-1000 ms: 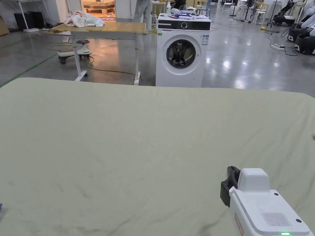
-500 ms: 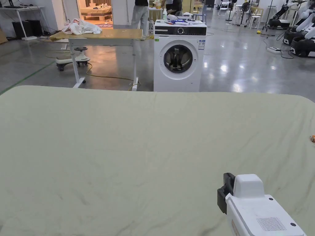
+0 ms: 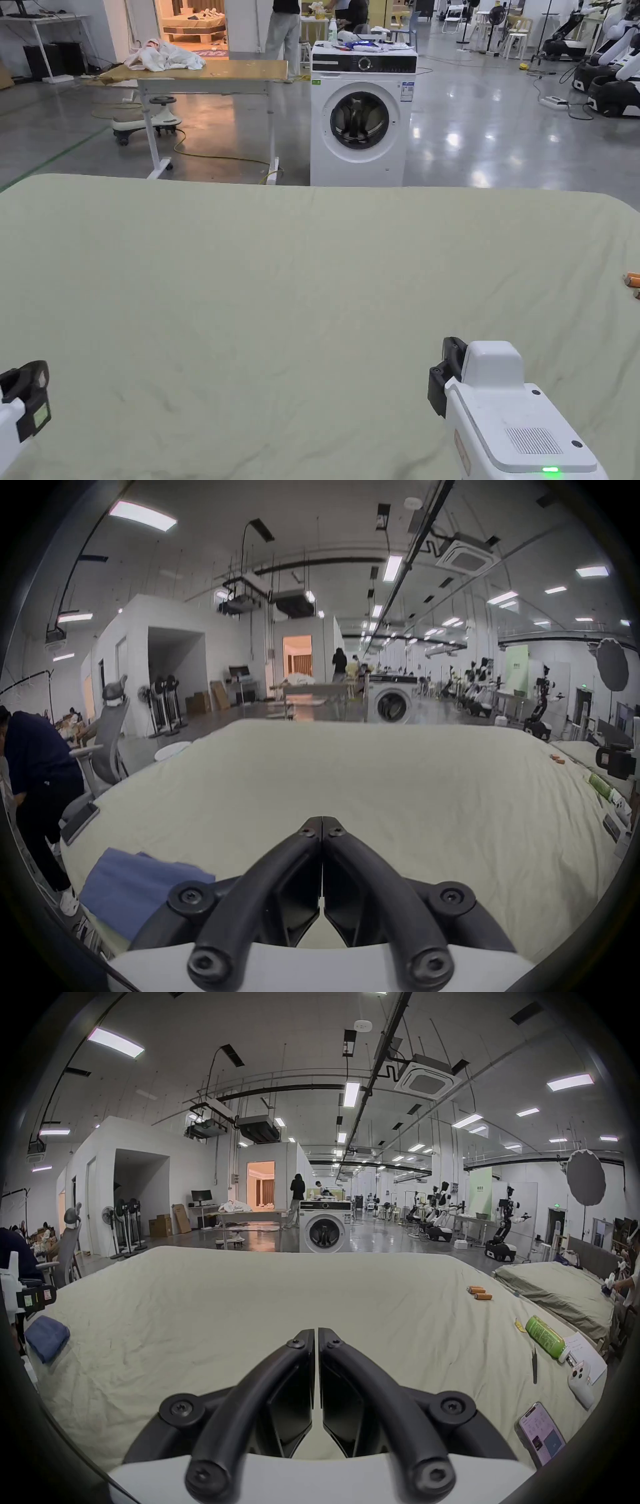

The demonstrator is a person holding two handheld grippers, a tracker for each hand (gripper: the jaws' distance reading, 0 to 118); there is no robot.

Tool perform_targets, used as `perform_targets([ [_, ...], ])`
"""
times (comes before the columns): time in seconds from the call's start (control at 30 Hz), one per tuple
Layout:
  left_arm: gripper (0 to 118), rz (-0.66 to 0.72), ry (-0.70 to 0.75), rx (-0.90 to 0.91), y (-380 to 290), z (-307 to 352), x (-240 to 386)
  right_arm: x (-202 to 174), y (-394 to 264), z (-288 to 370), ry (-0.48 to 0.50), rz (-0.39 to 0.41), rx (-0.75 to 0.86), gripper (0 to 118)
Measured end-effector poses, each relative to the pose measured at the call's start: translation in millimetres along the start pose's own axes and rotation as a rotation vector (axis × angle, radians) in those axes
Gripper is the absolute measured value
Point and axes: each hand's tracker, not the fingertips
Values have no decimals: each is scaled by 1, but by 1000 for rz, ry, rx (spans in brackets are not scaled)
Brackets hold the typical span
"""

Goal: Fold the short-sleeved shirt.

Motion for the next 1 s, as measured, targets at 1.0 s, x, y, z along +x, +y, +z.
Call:
perform_targets([
  [1.0, 0, -85, -52, 218, 10, 1, 137, -5, 4, 0, -47, -38, 74, 1],
])
